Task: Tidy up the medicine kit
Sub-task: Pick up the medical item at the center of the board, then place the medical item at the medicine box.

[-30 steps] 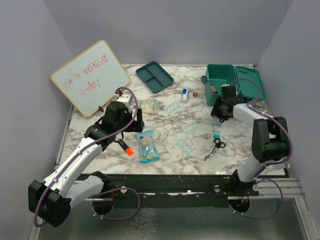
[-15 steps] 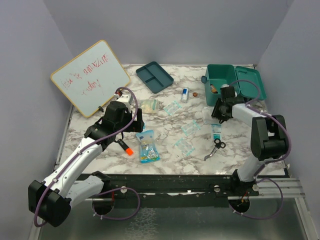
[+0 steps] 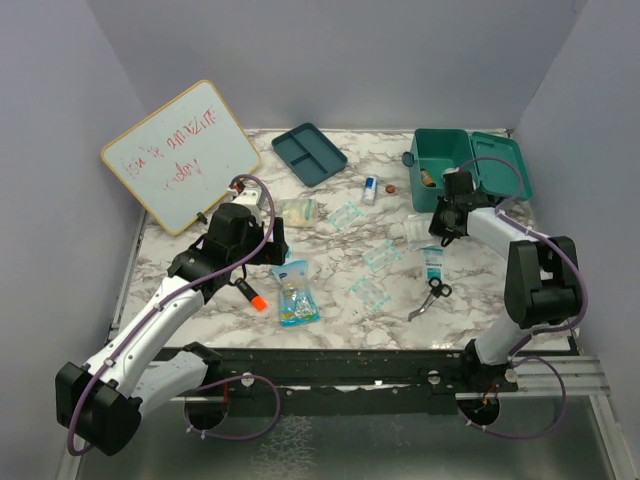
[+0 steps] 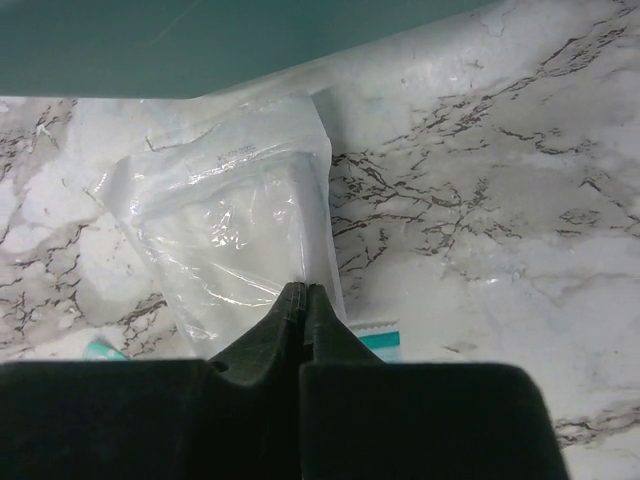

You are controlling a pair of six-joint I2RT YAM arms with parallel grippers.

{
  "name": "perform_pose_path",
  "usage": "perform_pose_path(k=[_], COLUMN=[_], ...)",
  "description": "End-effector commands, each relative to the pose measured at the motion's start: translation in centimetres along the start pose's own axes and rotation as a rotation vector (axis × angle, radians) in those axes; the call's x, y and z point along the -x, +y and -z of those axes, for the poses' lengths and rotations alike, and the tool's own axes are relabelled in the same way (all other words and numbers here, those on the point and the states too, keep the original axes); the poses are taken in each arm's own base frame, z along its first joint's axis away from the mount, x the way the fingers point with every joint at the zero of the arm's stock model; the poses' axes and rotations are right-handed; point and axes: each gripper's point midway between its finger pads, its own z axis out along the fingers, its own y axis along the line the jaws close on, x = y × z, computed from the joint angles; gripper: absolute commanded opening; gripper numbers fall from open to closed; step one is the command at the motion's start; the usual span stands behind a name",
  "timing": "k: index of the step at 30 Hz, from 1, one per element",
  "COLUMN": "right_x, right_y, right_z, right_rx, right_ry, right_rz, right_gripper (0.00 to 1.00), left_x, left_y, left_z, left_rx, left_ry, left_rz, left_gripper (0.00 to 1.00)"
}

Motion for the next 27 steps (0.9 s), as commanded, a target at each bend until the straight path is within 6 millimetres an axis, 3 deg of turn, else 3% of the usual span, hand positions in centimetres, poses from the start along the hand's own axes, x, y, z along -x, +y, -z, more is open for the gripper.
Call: perform_pose_path(k=[1, 11, 15, 21, 27], right_x=[0.4, 0.9, 2.1, 8.1, 15.4], right_y=[0.5, 3.4, 4.7, 5.6, 5.3], right_z=[2.0, 6.9, 9.4, 12.9, 14.2], right_rx=[0.035, 0.224, 0.3, 0.3, 0.199], right_ry=[0.001, -0.01, -0.039, -0.216, -0.386], right_rz=[0.036, 0.048, 0.036, -0.011, -0.032], right_gripper=[0.01, 0.01, 0.01, 0.01, 0.01], left_x=[0.2, 0.2, 0.3, 0.1, 0.1], left_y=[-0.2, -0.2, -0.3, -0.4, -0.4], left_z=[0.3, 0.4, 0.6, 0.6, 0.7], left_rx=[-0.015, -0.021, -0.022, -0.03, -0.031], left_ry=[-0.019, -0.024, -0.029, -0.027, -0.03], left_rz=[-0.011, -0.009, -0.007, -0.007, -0.007], left_gripper=[0.99, 0.99, 0.99, 0.99, 0.99])
